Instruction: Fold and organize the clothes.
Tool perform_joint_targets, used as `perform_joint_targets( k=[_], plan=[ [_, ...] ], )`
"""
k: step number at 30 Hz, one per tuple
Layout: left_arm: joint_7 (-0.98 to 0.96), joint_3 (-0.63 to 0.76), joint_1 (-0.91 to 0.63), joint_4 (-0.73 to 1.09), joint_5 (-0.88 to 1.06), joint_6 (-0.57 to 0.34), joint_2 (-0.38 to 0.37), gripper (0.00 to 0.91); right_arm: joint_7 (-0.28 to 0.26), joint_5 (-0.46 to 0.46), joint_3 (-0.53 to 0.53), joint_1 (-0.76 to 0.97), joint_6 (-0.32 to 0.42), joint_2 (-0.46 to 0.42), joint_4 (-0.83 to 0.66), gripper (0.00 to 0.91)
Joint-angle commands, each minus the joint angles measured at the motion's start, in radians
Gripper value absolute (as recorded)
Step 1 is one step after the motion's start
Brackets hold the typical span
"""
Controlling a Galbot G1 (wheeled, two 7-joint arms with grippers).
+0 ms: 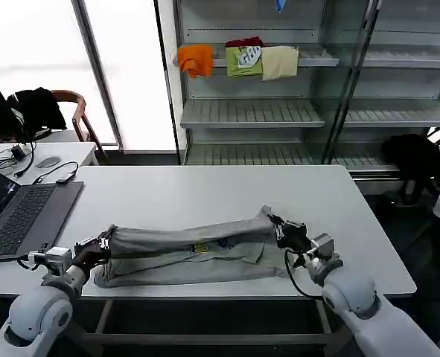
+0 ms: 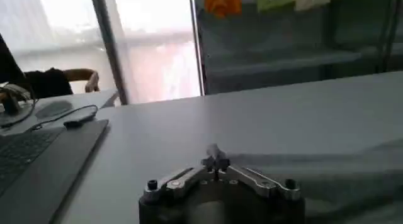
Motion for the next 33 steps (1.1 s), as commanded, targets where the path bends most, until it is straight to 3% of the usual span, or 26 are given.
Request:
perform_joint_targets(
  k=[1,5,7,8,11,12,14,15,16,18,19,29,33],
  plan=[
    [-0.010,0.005,0.038,-0.016,0.047,0.005,-0.007,0.020,0.180,-0.004,-0.017,-0.092,0.001,0.025,0.043,0.000],
    [-0.031,0.016,0.051,-0.014,0.096,0.004,-0.019,0.020,0.303,-0.006,-0.050,-0.108,0.004,0.051,0.042,0.000],
    [-0.039,0.018,0.057,-0.017,0.109,0.003,-0.023,0.020,0.332,-0.008,-0.058,-0.113,0.005,0.057,0.043,0.000],
    [-0.057,0.019,0.061,-0.020,0.118,0.004,-0.025,0.020,0.390,-0.012,-0.071,-0.118,0.005,0.067,0.046,0.000],
    [-0.073,0.017,0.072,-0.027,0.143,0.006,-0.027,0.020,0.479,-0.014,-0.088,-0.121,0.002,0.087,0.047,0.000],
    [-0.076,0.017,0.074,-0.029,0.145,0.007,-0.026,0.030,0.488,-0.013,-0.092,-0.121,0.000,0.090,0.048,0.000],
    [-0.079,0.017,0.084,-0.035,0.161,0.007,-0.027,0.302,0.520,-0.014,-0.101,-0.124,-0.007,0.098,0.048,0.000],
    [-0.079,0.017,0.086,-0.037,0.161,0.007,-0.027,0.564,0.527,-0.014,-0.103,-0.125,-0.009,0.101,0.048,0.907],
    [-0.078,0.019,0.092,-0.038,0.164,0.007,-0.026,0.715,0.541,-0.013,-0.107,-0.125,-0.012,0.104,0.047,0.907],
    [-0.086,0.028,0.100,-0.034,0.179,0.004,-0.028,0.887,0.573,-0.008,-0.115,-0.121,-0.021,0.114,0.044,0.907],
    [-0.088,0.034,0.105,-0.032,0.181,0.001,-0.029,0.907,0.587,-0.002,-0.118,-0.118,-0.029,0.118,0.042,0.907],
    [-0.091,0.020,0.113,-0.064,0.221,-0.001,0.001,0.907,0.656,0.100,-0.076,-0.092,-0.107,0.126,0.094,0.907],
    [-0.086,-0.023,0.135,-0.096,0.205,0.005,0.047,0.907,0.647,0.085,-0.021,-0.096,-0.119,0.106,0.139,0.907]
  ],
)
